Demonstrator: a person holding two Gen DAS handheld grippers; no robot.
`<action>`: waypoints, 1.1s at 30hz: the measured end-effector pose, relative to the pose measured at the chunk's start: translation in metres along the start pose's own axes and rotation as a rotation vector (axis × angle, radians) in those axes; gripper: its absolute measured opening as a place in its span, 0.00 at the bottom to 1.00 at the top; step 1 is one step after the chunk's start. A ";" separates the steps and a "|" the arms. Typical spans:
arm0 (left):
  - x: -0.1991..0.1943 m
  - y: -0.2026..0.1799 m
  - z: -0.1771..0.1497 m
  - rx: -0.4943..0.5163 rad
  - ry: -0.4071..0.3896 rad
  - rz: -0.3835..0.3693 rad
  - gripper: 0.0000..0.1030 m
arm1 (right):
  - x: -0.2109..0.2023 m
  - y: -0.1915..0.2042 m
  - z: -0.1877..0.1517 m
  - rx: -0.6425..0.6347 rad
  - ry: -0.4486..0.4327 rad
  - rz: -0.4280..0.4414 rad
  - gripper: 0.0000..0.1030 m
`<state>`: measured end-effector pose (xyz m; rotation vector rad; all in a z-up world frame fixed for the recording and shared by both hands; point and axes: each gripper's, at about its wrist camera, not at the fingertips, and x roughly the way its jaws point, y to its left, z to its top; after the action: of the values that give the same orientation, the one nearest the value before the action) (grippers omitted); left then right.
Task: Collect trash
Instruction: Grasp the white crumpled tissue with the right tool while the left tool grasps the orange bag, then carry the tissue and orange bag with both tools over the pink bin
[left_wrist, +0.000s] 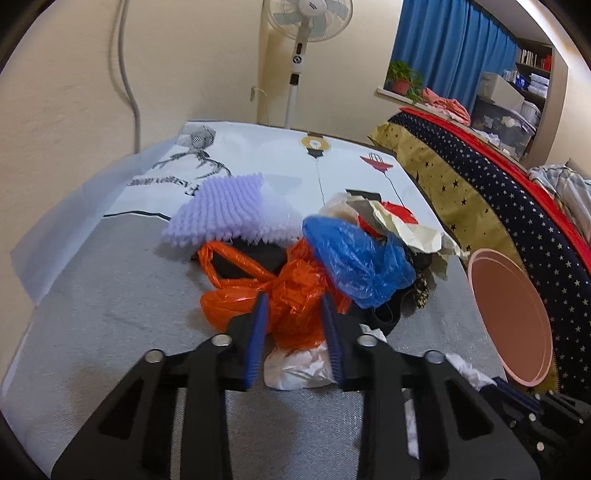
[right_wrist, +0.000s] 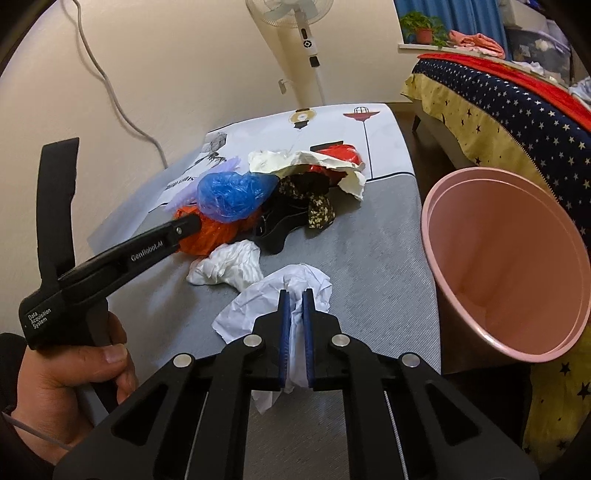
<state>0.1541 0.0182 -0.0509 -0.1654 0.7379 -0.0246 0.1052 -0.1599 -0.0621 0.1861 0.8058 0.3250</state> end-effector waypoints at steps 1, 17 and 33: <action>-0.001 0.000 0.000 0.001 0.000 -0.003 0.19 | -0.001 0.000 0.001 0.001 -0.006 -0.002 0.07; -0.060 0.010 0.002 -0.030 -0.069 0.029 0.11 | -0.044 0.005 0.020 -0.047 -0.147 -0.061 0.07; -0.103 0.024 -0.011 -0.011 -0.074 0.151 0.09 | -0.115 0.012 0.012 -0.070 -0.254 -0.080 0.07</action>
<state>0.0699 0.0487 0.0061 -0.1202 0.6750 0.1289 0.0371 -0.1895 0.0271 0.1259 0.5486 0.2474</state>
